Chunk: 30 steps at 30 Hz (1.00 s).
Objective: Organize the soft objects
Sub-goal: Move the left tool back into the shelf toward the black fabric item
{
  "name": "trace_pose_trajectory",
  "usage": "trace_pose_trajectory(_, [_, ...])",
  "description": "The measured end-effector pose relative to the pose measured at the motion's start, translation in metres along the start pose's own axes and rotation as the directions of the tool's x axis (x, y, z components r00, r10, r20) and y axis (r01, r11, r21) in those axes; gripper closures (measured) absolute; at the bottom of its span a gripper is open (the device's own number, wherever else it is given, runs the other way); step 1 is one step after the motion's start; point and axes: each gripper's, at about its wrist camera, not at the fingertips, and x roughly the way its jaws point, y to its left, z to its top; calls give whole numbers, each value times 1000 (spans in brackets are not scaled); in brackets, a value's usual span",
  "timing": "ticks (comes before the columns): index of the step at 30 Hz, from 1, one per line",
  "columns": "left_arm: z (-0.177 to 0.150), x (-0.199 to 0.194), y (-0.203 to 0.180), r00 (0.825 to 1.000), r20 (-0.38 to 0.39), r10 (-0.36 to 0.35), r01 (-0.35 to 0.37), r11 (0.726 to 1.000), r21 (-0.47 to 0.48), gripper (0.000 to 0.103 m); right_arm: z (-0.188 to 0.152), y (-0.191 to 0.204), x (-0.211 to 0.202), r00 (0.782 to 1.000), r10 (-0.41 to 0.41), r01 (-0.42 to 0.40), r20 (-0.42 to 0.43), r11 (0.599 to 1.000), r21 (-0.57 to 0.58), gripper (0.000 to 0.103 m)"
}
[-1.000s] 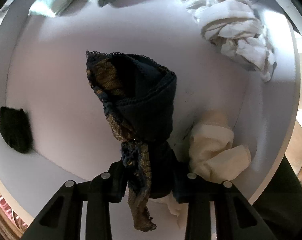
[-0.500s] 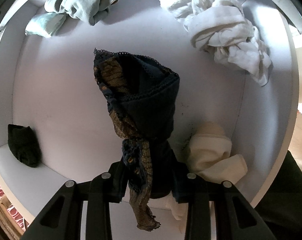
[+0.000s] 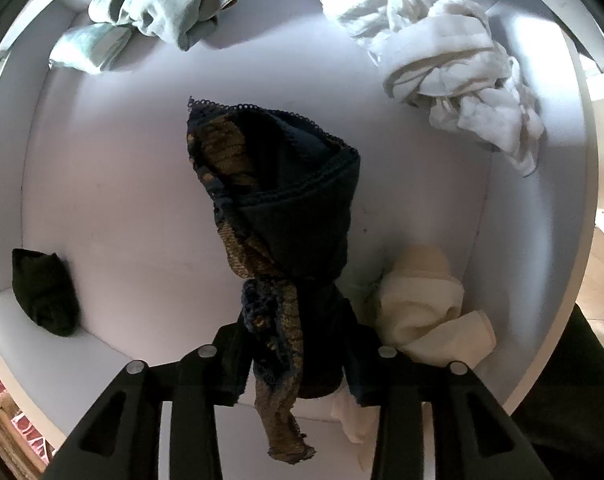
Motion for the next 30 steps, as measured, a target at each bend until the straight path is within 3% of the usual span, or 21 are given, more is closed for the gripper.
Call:
trace_pose_trajectory(2, [-22, -4, -3, 999, -17, -29, 29, 999, -15, 14, 0, -4, -3, 1000, 16, -16, 7, 1000, 24, 61])
trace_pose_trajectory(3, [-33, -12, -8, 999, 38, -11, 10, 1000, 25, 11, -1, -6, -4, 1000, 24, -24, 10, 999, 34, 61])
trace_pose_trajectory(4, [-43, -16, -15, 999, 46, 20, -23, 998, 62, 3, -2, -9, -7, 999, 31, -32, 15, 998, 47, 61])
trace_pose_trajectory(9, [-91, -10, -16, 1000, -26, 6, -5, 999, 45, 3, -10, -12, -13, 998, 56, -56, 15, 997, 56, 60])
trace_pose_trajectory(14, [-128, 16, 2, 985, -161, 57, -53, 998, 26, 3, -14, -10, -6, 1000, 23, -22, -19, 999, 33, 60])
trace_pose_trajectory(16, [-140, 29, 12, 972, -217, 90, -88, 996, 19, 2, -14, -10, -3, 1000, 16, -15, -25, 999, 29, 60])
trace_pose_trajectory(17, [-146, 40, 20, 956, -273, 107, -110, 994, 5, 2, -14, -9, -2, 1000, 13, -12, -28, 1000, 27, 60])
trace_pose_trajectory(20, [-167, 75, 43, 865, -489, 116, -157, 987, -45, 2, -15, -9, 2, 999, 18, -16, -40, 999, 29, 60])
trace_pose_trajectory(22, [-185, 101, 53, 762, -637, 119, -179, 983, -31, 2, -15, -11, 5, 999, 17, -15, -52, 999, 32, 60])
trace_pose_trajectory(25, [-208, 126, 69, 632, -763, 132, -228, 973, -21, 2, -15, -11, 8, 998, 15, -13, -64, 999, 29, 60])
trace_pose_trajectory(28, [-223, 140, 82, 562, -818, 124, -273, 961, -42, 2, -14, -7, 10, 997, 13, -12, -70, 1000, 28, 61])
trace_pose_trajectory(30, [-236, 150, 88, 497, -859, 123, -296, 955, -34, 2, -11, -5, 13, 997, 13, -11, -75, 1000, 25, 60])
